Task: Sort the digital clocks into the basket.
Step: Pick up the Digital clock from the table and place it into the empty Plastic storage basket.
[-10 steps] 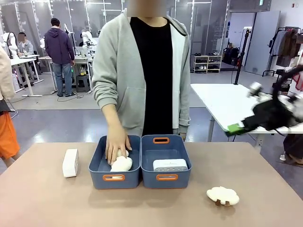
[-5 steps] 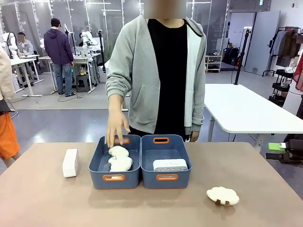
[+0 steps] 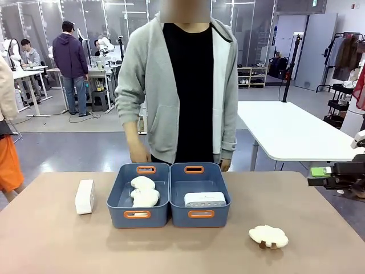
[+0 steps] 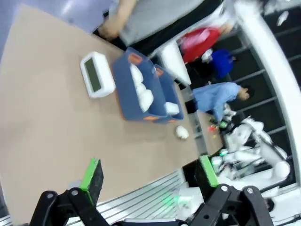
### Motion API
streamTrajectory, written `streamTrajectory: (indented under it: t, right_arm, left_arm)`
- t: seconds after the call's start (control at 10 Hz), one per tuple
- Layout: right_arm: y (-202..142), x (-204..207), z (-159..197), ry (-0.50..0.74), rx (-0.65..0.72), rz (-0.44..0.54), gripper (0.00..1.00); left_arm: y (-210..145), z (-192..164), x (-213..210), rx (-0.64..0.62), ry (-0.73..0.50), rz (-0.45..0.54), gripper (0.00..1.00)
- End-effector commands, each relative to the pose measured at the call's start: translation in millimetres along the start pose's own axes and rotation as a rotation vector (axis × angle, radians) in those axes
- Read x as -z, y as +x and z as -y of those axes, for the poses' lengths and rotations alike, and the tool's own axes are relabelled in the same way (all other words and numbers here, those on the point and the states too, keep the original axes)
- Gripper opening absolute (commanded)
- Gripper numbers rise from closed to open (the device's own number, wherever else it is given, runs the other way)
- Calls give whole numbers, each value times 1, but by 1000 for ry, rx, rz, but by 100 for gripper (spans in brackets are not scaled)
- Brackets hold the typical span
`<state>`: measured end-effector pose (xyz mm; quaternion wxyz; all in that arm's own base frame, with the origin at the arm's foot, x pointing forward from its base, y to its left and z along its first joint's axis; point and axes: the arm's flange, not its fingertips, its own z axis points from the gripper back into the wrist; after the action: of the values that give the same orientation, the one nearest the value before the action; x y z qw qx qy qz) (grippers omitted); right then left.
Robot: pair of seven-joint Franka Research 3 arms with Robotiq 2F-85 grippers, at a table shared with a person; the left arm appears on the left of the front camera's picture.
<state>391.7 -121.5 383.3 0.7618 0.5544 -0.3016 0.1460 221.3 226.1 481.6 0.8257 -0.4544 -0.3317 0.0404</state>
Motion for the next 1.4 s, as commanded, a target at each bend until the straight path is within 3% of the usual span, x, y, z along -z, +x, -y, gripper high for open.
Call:
streamTrajectory:
  t: [0.0, 0.1, 0.3, 0.6, 0.8, 1.2, 1.3]
  right_arm:
    - [1, -4, 0, -8, 22, -15, 97]
    - [1, -4, 0, -8, 22, -15, 97]
    - [1, -4, 0, -8, 22, -15, 97]
    - [1, -4, 0, -8, 22, -15, 97]
    - [1, -4, 0, -8, 22, -15, 97]
    - [1, -4, 0, -8, 22, -15, 97]
    - [1, -4, 0, -8, 22, -15, 97]
  left_arm:
    - [10, 59, 22, 171, 288, -185, 100]
    - [18, 76, 53, 243, 435, -264, 100]
    - [37, 94, 127, 284, 544, -394, 100]
    - [51, 108, 210, 377, 660, -437, 100]
    - [33, 121, 209, 381, 620, -443, 100]
    - [39, 115, 215, 399, 606, -442, 100]
    - [48, 109, 232, 257, 752, -403, 100]
